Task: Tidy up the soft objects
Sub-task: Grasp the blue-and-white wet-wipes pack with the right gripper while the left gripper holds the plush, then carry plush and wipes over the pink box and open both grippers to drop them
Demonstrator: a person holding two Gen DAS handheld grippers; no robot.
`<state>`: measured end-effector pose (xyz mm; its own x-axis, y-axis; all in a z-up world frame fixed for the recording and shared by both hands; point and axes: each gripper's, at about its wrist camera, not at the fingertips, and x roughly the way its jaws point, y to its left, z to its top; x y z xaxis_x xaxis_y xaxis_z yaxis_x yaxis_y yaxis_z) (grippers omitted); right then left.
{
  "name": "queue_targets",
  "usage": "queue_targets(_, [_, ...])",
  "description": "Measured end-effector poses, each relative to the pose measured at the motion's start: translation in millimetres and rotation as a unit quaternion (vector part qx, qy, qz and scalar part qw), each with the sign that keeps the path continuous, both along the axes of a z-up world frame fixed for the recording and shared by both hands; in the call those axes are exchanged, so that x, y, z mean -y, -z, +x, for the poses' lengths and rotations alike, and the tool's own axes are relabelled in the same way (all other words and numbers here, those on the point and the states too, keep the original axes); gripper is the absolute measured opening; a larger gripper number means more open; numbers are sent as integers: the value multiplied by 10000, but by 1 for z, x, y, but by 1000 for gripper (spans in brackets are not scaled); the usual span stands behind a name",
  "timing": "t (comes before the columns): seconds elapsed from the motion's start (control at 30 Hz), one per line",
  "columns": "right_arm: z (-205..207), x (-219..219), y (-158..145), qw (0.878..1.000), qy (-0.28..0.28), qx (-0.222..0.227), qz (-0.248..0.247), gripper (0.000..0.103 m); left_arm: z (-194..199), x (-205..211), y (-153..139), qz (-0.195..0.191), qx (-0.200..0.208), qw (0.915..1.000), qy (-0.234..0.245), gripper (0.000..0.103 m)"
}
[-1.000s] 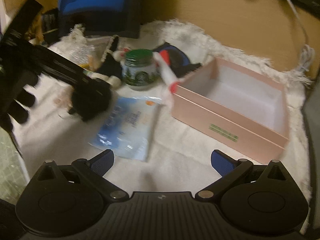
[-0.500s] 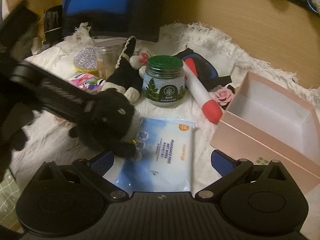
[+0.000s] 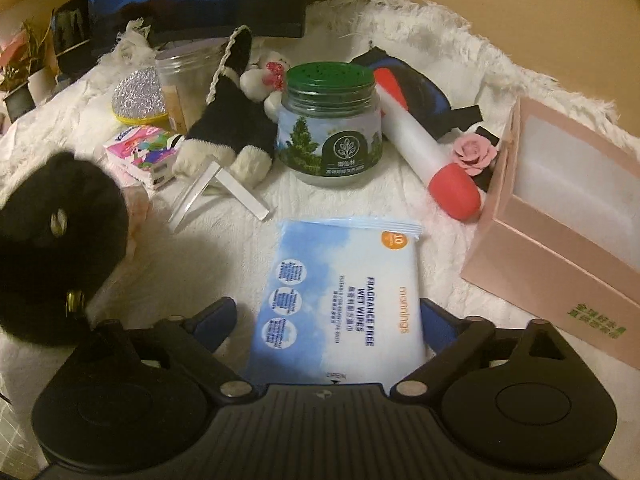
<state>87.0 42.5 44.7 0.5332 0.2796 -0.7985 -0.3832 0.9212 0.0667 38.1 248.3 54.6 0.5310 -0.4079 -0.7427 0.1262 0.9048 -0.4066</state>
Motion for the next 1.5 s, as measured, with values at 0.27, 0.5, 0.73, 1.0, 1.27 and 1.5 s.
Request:
queue_targets(0.27, [-19,8,-26,9998,-152,-96,52,77,-4,26,1,230,-204,9979,575,73])
queue_targets(0.5, [-63,58,-92,9979,297,567,-98,77,-14,74,-20,209,-16,9855,1682,73])
queue_targets(0.73, [-91,111,-157,9831,1079,1379,-544,77,13,119,-91,-194,865,9696,2279,73])
queue_targets(1.0, [-99,154,-174,9670,1781,1679,-715,77,95,192,-180,-142,1966,9503,2412,75])
queue_targets(1.27, [-90,171,-151,9563,2446,1435,-713,77,185,257,-164,48,1653,9619,2175,72])
queue_targets(1.5, [-81,162,-129,9582,2559,1041,-739,77,197,251,-150,-417,1723,9593,2197,71])
